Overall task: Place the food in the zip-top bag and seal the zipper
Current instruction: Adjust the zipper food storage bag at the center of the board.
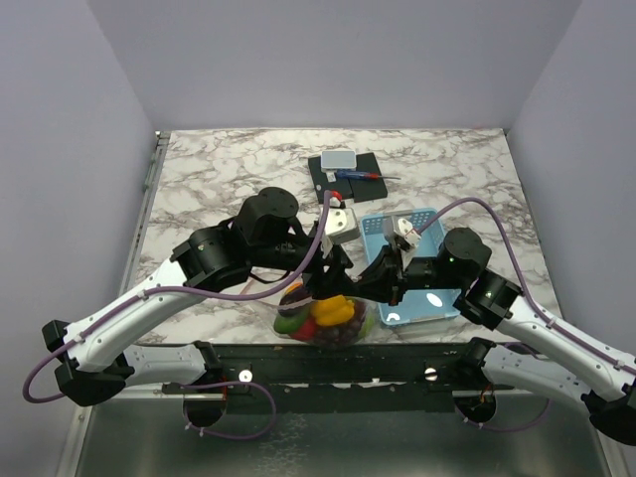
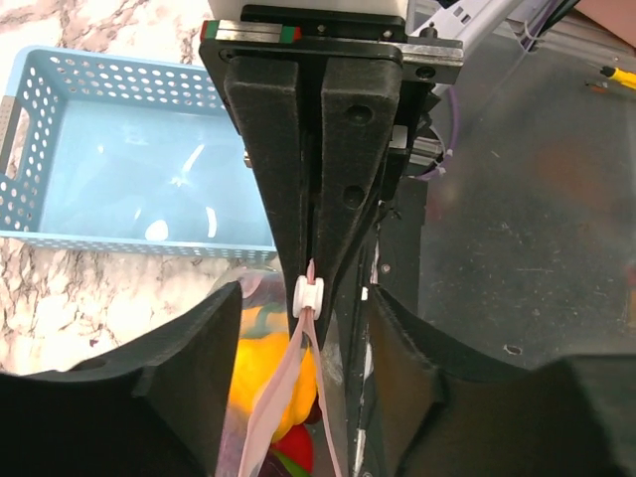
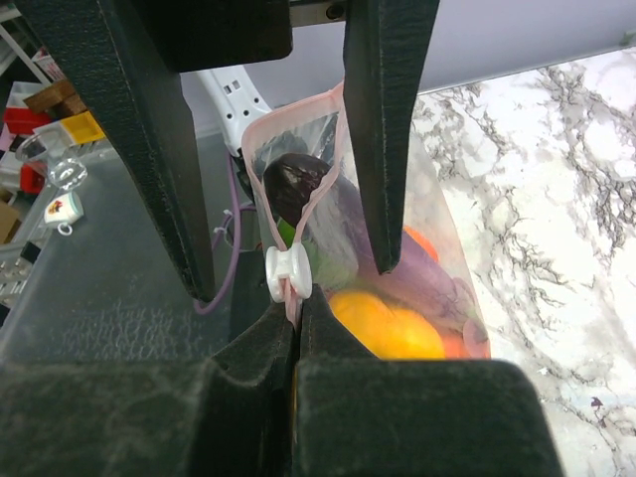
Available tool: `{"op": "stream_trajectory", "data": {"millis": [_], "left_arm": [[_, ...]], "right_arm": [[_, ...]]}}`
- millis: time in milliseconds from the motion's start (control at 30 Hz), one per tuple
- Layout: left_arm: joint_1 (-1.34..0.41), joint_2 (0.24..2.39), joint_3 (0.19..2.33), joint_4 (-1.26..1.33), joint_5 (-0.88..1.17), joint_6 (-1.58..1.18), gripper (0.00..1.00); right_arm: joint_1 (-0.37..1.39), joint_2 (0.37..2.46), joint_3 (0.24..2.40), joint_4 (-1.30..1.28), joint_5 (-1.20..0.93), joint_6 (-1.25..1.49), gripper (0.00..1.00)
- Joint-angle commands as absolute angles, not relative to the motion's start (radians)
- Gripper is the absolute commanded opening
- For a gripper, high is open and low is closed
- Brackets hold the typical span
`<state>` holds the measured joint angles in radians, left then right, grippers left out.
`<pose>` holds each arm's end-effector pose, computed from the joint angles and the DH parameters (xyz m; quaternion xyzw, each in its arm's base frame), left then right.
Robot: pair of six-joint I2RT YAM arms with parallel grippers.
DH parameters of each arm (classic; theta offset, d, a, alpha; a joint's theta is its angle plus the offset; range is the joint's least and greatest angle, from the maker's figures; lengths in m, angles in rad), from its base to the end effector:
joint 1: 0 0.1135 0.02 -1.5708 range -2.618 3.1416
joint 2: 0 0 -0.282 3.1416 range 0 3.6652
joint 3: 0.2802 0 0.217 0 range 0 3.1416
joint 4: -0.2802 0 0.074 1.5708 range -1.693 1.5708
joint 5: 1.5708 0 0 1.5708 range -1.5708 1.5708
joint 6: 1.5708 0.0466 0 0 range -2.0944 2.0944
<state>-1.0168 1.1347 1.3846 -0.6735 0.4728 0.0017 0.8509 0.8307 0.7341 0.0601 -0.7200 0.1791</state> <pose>0.0837 -0.1756 0.4314 0.5091 0.6510 -0.4283 0.3654 0.0772 0.1347 0.3574 -0.4529 0.5555 0.5407 0.4404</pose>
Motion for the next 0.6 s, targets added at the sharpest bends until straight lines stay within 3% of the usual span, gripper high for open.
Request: {"op": "stream_trajectory", "data": {"millis": [0,400,567], "left_arm": [[-1.020,1.132,1.387,-0.646,0.526,0.026,0.51],[-1.020,1.143,1.381,-0.643,0.549,0.032,0.25],[-1.021,1.141,1.370,-0.643,0.540,0.032,0.24]], "right_arm": [[0.853,0.833,0.773,0.075,-0.739,0.184,0.01],[0.853,0.846,0.775,0.079,-0.737,0.199,0.01],[0.853,0.843,0.777,0.078,-0.732,0.199,0.01]]}}
